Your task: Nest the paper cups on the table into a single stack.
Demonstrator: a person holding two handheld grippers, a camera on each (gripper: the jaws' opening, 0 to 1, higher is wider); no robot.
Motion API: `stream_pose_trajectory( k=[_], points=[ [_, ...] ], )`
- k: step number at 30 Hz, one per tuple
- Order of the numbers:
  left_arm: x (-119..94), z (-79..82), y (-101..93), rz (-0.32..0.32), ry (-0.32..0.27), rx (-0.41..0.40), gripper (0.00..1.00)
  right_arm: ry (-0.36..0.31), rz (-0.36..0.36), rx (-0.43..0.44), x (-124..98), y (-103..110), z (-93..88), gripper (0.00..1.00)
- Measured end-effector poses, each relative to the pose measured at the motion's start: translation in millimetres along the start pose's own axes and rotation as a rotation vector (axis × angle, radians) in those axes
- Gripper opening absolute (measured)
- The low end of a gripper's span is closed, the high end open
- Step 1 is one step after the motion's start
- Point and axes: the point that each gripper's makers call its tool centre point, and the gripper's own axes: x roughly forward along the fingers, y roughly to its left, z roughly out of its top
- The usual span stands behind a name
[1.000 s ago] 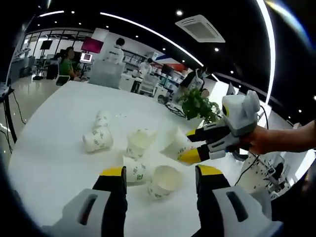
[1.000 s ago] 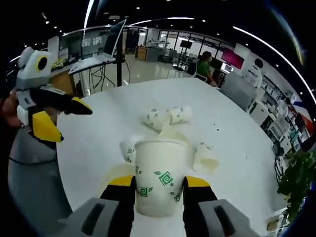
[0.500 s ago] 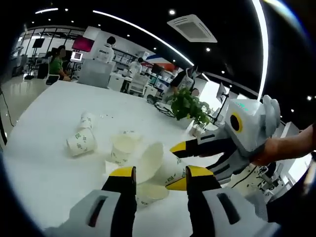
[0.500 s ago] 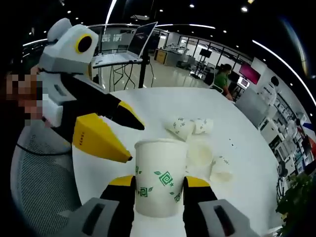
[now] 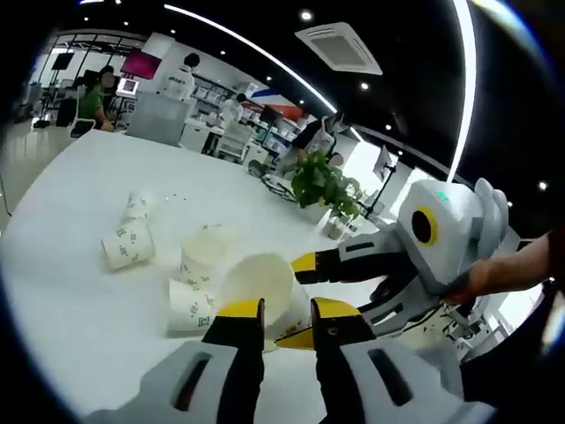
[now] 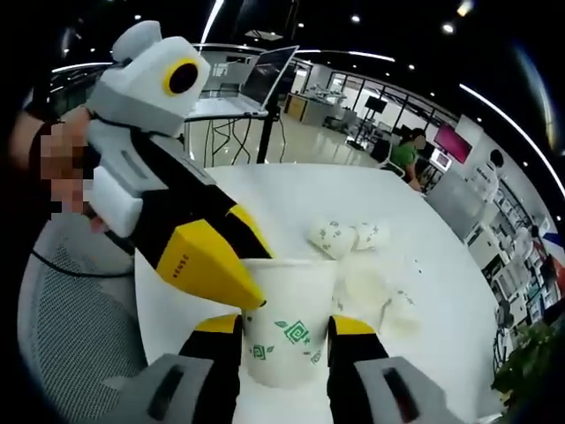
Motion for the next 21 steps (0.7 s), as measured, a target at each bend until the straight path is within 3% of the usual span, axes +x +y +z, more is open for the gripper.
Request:
stream_pose_trajectory(
  k=[13,21],
  points=[
    [3.4,-1.0,-13.3,-0.035,0.005,0.005,0.01,0.003,-0.004,0.011,-1.2,3.9,-3.9,0.35],
    [7.4,2.0,-14.5,-0.033,0.012,0.043,0.00,-0.009,-0.014,0.032,0.7,3.8,-4.1,0.34]
  ],
)
